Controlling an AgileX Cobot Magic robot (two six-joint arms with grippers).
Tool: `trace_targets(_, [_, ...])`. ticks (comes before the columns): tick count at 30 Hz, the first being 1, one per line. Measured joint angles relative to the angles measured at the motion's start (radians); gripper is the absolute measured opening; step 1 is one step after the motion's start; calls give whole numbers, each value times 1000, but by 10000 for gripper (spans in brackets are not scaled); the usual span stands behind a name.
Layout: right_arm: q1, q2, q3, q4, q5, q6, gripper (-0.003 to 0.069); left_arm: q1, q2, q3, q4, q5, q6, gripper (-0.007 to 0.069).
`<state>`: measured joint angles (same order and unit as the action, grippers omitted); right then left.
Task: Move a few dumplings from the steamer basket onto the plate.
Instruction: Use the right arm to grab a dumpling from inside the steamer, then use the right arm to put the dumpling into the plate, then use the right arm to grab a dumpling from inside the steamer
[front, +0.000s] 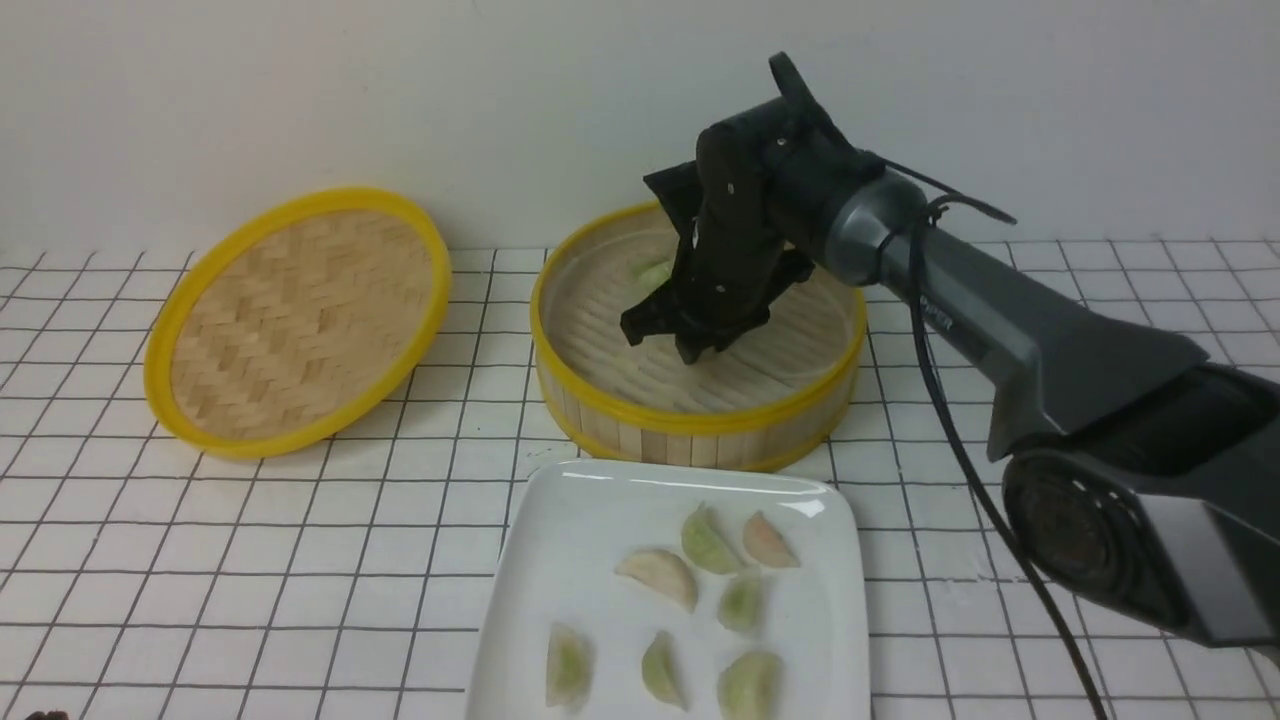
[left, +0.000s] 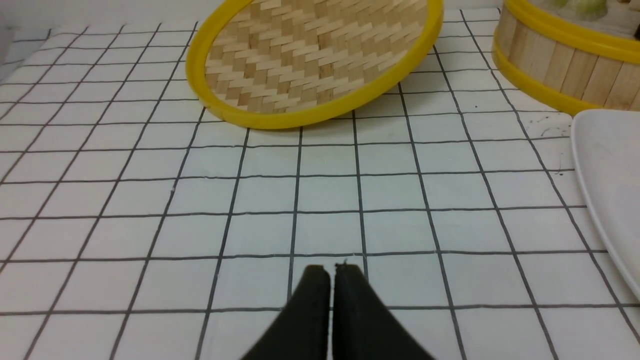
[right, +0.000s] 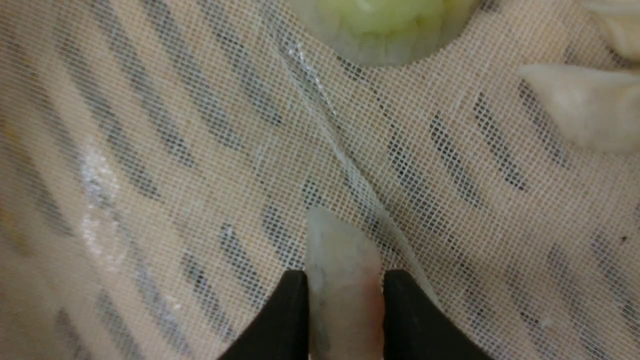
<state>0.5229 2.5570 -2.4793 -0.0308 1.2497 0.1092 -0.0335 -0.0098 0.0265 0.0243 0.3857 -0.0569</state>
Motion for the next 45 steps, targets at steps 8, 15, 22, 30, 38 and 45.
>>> trace_targets(8, [2, -322, 326, 178, -10, -58, 172, 0, 0, 0, 0, 0, 0, -6])
trace_targets(15, [74, -577, 816, 293, -2, -109, 172, 0, 0, 0, 0, 0, 0, -6])
trace_targets(22, [184, -548, 875, 298, -38, -150, 275, 0, 0, 0, 0, 0, 0, -6])
trace_targets(30, [184, -521, 817, 208, -76, -154, 467, 0, 0, 0, 0, 0, 0, -6])
trace_targets(38, [51, -492, 618, -6, -265, -87, 479, 0, 0, 0, 0, 0, 0, -6])
trace_targets(45, [-64, -296, 390, -10, -370, -85, 479, 0, 0, 0, 0, 0, 0, -6])
